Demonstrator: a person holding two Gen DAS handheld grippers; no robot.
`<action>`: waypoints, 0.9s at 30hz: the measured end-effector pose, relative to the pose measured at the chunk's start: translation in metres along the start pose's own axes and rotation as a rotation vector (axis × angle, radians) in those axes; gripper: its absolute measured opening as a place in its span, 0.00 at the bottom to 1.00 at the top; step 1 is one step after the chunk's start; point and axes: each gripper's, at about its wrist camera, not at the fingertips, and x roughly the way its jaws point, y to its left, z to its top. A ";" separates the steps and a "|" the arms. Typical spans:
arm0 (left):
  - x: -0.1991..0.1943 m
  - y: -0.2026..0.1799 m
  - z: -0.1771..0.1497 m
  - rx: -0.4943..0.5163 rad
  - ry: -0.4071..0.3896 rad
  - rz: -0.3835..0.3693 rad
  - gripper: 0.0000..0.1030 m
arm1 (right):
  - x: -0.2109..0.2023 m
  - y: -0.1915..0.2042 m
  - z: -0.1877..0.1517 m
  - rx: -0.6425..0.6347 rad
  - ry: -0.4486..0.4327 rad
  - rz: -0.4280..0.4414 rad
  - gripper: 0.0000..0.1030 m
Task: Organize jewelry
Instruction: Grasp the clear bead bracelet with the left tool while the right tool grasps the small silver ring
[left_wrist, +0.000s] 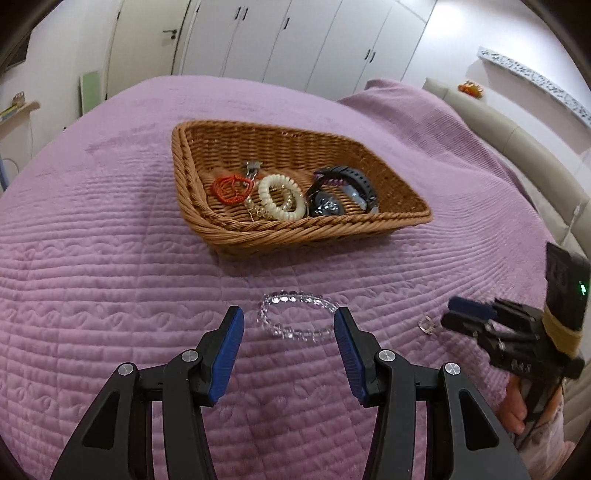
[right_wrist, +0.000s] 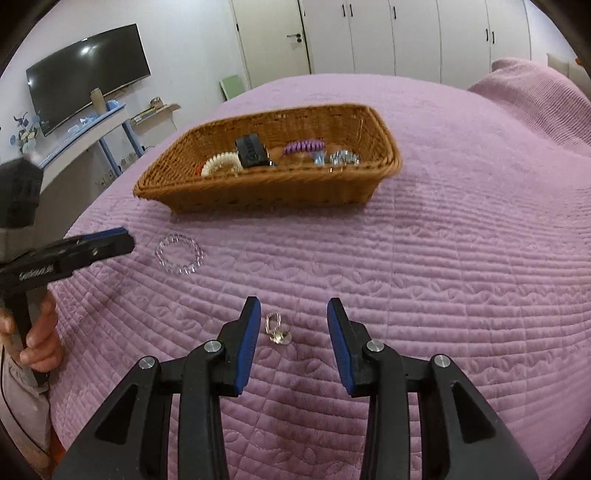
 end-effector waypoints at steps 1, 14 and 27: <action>0.005 0.001 0.002 -0.011 0.007 0.005 0.51 | 0.001 0.000 -0.001 -0.003 0.008 0.003 0.39; 0.041 0.004 -0.002 -0.021 0.058 0.025 0.43 | 0.026 0.010 -0.007 -0.058 0.060 -0.013 0.39; 0.049 -0.010 -0.002 0.038 0.070 0.097 0.13 | 0.034 0.042 -0.007 -0.198 0.046 -0.085 0.15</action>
